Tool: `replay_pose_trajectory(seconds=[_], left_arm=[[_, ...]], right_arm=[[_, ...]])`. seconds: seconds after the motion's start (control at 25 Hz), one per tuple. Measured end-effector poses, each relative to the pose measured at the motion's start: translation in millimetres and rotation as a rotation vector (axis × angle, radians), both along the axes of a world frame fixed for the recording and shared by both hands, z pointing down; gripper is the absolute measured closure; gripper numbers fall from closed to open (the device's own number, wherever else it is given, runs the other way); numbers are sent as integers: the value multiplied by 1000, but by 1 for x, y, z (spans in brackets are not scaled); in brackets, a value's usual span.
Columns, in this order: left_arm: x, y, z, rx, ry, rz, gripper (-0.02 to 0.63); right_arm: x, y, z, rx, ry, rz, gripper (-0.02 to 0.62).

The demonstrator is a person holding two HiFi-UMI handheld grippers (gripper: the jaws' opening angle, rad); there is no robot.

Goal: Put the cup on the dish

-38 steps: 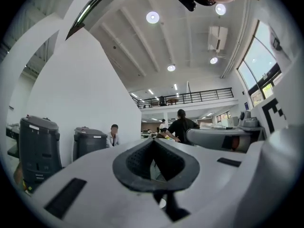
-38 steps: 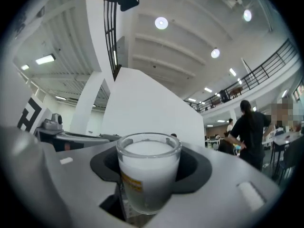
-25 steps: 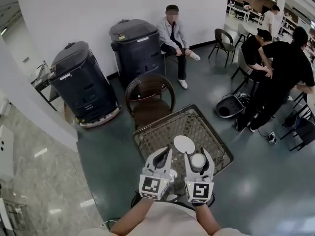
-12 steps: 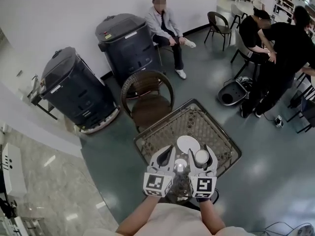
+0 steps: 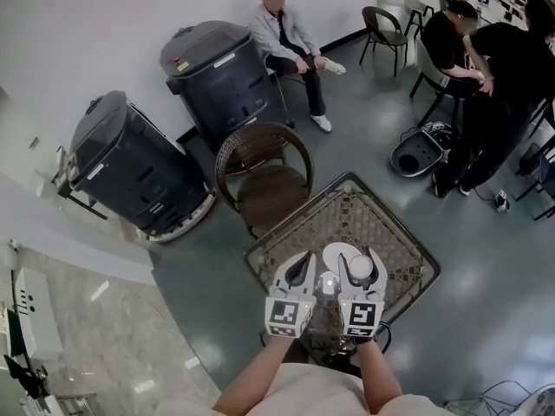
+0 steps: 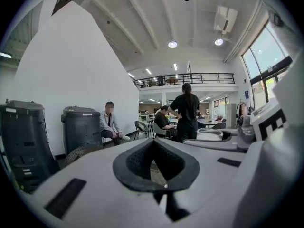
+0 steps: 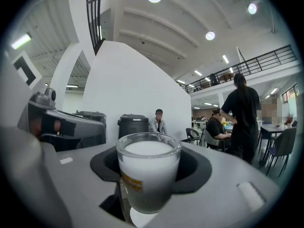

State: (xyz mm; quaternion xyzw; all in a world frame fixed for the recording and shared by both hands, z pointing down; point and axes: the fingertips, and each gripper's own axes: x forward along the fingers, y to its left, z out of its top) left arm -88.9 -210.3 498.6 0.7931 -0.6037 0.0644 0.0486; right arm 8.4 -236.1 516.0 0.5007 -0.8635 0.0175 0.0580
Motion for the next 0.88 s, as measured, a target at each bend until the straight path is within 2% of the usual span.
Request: replay_pose_trajectory(seconds=[0.24, 0.4, 0.56, 0.72, 0.88], left_arm=[[8, -7, 13, 44, 69, 92, 603], [4, -13, 28, 17, 73, 112, 603], [-7, -18, 49, -18, 67, 114, 603], [5, -28, 73, -72, 83, 121, 603], [3, -35, 99, -123, 90, 124, 603]], right_arm=[[0, -14, 39, -116, -27, 5, 350], [-6, -23, 57, -123, -6, 6, 350], [-26, -32, 75, -82, -11, -27, 351], [-13, -40, 104, -103, -21, 4, 351], [-20, -40, 142, -113, 17, 6, 351]])
